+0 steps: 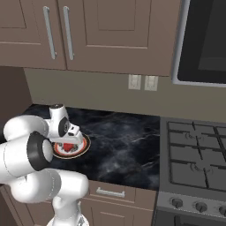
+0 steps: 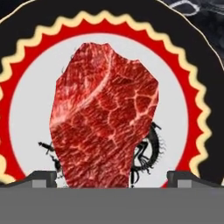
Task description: Place the steak on the counter behind the older steak on the same shelf of the fridge to maintain FIFO order. Close the fridge door when finished.
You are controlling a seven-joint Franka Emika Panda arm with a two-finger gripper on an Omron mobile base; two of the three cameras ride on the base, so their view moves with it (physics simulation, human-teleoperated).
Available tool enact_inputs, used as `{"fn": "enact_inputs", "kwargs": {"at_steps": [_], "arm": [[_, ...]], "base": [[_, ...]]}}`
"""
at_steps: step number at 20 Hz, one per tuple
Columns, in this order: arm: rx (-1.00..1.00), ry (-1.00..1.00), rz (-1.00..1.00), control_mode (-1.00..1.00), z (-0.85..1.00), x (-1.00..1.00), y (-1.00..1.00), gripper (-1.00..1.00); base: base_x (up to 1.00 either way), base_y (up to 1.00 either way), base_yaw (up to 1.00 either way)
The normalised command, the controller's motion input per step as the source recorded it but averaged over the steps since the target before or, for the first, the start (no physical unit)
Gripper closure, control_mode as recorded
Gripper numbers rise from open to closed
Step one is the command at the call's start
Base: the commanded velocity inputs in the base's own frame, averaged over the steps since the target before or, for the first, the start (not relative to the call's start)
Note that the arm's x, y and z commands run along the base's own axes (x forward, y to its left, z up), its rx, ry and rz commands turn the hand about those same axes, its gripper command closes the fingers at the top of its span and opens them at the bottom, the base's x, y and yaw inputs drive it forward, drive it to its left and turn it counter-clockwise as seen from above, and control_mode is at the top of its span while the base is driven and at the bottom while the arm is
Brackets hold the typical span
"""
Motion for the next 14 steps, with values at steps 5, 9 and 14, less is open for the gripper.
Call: {"fn": "enact_inputs", "kwargs": {"at_steps": [5, 9, 14], "arm": [[0.0, 0.0, 0.0, -1.0, 0.0, 0.03, 0.1, -1.0], [0.0, 0.0, 0.0, -1.0, -0.03, 0.0, 0.16, -1.0], [0.0, 0.0, 0.0, -1.0, -0.19, 0.0, 0.08, -1.0]], "base": [[0.0, 0.0, 0.0], [0.0, 0.0, 0.0], [0.0, 0.0, 0.0]]}}
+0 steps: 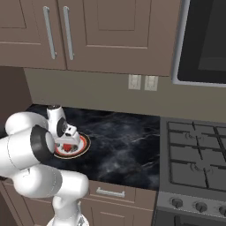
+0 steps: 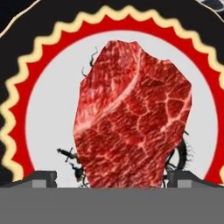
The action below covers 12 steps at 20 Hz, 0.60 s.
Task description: Place the steak on the counter behind the older steak on the same shelf of the fridge to maintain FIFO order. Close the fridge door when finished.
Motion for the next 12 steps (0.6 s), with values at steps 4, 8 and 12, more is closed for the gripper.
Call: {"fn": "enact_inputs", "kwargs": {"at_steps": [4, 8, 12], "arm": [[0.0, 0.0, 0.0, -1.0, -0.33, 0.0, 0.0, -1.0], [0.0, 0.0, 0.0, -1.0, -0.27, 0.0, -0.11, -1.0], [0.0, 0.0, 0.0, -1.0, -0.19, 0.0, -0.08, -1.0]], "base": [[0.0, 0.0, 0.0], [0.0, 0.0, 0.0], [0.0, 0.0, 0.0]]}}
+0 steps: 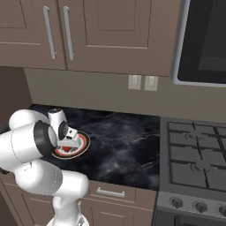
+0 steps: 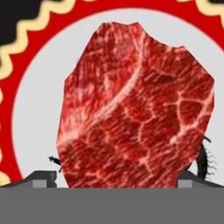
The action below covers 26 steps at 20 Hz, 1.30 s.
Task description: Place the steak on the counter behind the older steak on the same shelf of the fridge to maintain FIFO order. Close the fridge door when finished.
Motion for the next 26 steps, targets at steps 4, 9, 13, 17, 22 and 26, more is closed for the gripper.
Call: {"fn": "enact_inputs", "kwargs": {"at_steps": [4, 9, 13, 17, 22, 26], "arm": [[0.0, 0.0, 0.0, -1.0, -0.09, 0.1, -0.05, -1.0], [0.0, 0.0, 0.0, -1.0, -0.16, 0.06, 0.0, 1.0], [-0.01, 0.03, 0.0, -1.0, -0.02, 0.0, 0.03, 1.0], [0.0, 0.0, 0.0, -1.0, 0.0, 0.02, 0.0, 1.0], [0.0, -0.09, 0.04, -1.0, 0.16, -0.14, 0.0, 1.0], [0.0, -0.27, 0.1, -1.0, 0.69, -0.77, -0.01, 1.0]], "base": [[0.0, 0.0, 0.0], [0.0, 0.0, 0.0], [0.0, 0.0, 0.0], [0.0, 0.0, 0.0], [0.0, 0.0, 0.0], [0.0, 0.0, 0.0]]}}
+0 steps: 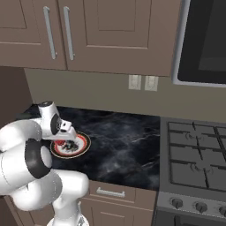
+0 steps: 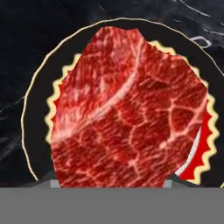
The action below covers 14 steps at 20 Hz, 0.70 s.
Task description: Place the steak on the counter behind the older steak on the same shelf of the fridge to maintain FIFO order. Close the fridge door when finished.
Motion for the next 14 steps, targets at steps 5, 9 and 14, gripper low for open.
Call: {"fn": "enact_inputs", "kwargs": {"at_steps": [5, 9, 14], "arm": [[0.08, -0.03, 0.14, -1.0, 1.0, -0.87, -0.1, 1.0], [0.06, 0.0, 0.05, -1.0, 1.0, -0.74, -0.04, 1.0], [0.03, -0.01, 0.0, -1.0, 1.0, -0.67, -0.01, 1.0]], "base": [[0.0, 0.0, 0.0], [0.0, 0.0, 0.0], [0.0, 0.0, 0.0]]}}
